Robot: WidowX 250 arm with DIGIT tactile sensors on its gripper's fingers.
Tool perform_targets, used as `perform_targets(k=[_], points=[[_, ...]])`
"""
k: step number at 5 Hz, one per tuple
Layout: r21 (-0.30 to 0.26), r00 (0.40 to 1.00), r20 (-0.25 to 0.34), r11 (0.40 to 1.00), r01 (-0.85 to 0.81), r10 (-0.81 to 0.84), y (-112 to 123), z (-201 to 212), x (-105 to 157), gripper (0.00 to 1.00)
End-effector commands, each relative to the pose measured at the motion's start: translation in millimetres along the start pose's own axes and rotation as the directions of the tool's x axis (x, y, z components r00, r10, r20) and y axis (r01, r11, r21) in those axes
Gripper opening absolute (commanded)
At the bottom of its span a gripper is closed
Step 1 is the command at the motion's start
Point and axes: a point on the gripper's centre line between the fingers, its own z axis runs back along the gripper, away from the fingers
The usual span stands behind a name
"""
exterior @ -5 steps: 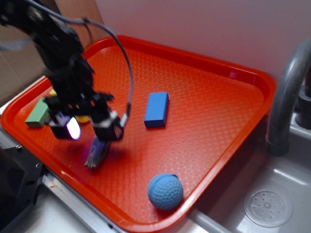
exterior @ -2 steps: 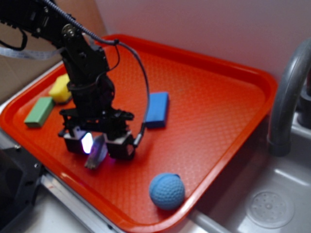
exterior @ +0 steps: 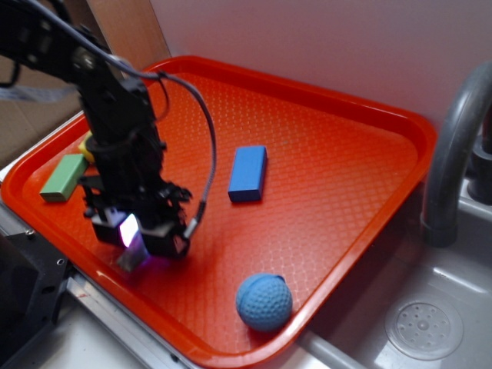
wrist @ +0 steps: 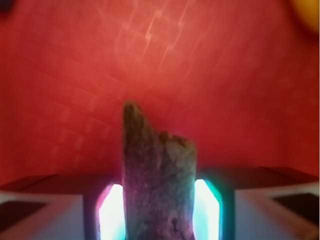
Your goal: Grab the wood chip.
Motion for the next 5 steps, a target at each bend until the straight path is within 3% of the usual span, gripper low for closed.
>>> perform_targets(k=[1,2,3,5], points=[[0.029,0.96,0.216,0.984,0.173,-0.175,19.8,95.8,26.2,0.0],[0.043,0.951,0.257,0.985,0.169,-0.175,31.2,128.5,41.6,0.0],[0.059,0.957,0.243,0.987,0.147,-0.157,36.4,138.2,58.4,0.0],[0.053,0.947,0.265,0.984,0.173,-0.181,39.5,141.3,61.8,0.0]])
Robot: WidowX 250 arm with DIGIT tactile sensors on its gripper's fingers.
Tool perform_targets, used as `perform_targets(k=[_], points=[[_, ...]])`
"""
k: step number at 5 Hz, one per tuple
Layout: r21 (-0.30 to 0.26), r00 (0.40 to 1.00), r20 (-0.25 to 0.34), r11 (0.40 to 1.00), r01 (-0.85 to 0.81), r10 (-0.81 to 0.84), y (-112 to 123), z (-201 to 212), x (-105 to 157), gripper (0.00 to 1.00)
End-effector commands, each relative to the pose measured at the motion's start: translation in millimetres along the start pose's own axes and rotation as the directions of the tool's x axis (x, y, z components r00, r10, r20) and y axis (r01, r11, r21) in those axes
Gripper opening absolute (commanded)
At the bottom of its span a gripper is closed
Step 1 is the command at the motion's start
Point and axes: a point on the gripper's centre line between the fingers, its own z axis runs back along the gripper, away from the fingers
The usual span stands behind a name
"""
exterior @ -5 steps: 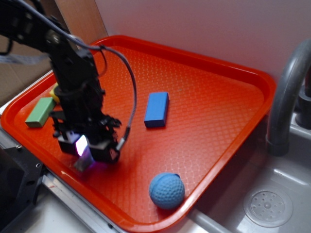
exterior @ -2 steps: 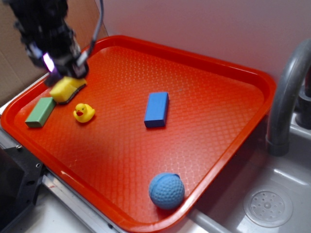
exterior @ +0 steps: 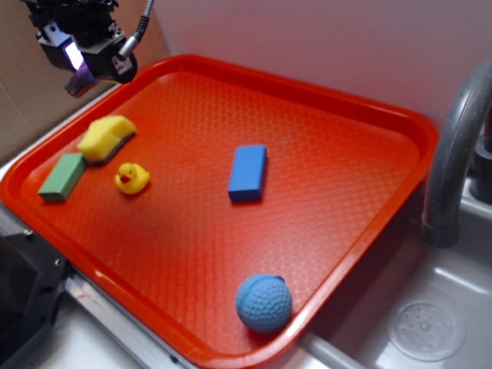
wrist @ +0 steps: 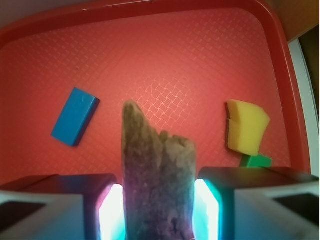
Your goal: Grab the wood chip.
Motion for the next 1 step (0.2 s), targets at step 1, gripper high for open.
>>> perform_targets(k=[1], points=[[-0.006,0.997,0.074,1.0,0.004,-0.003,0.0,9.8,7.3,0.0]])
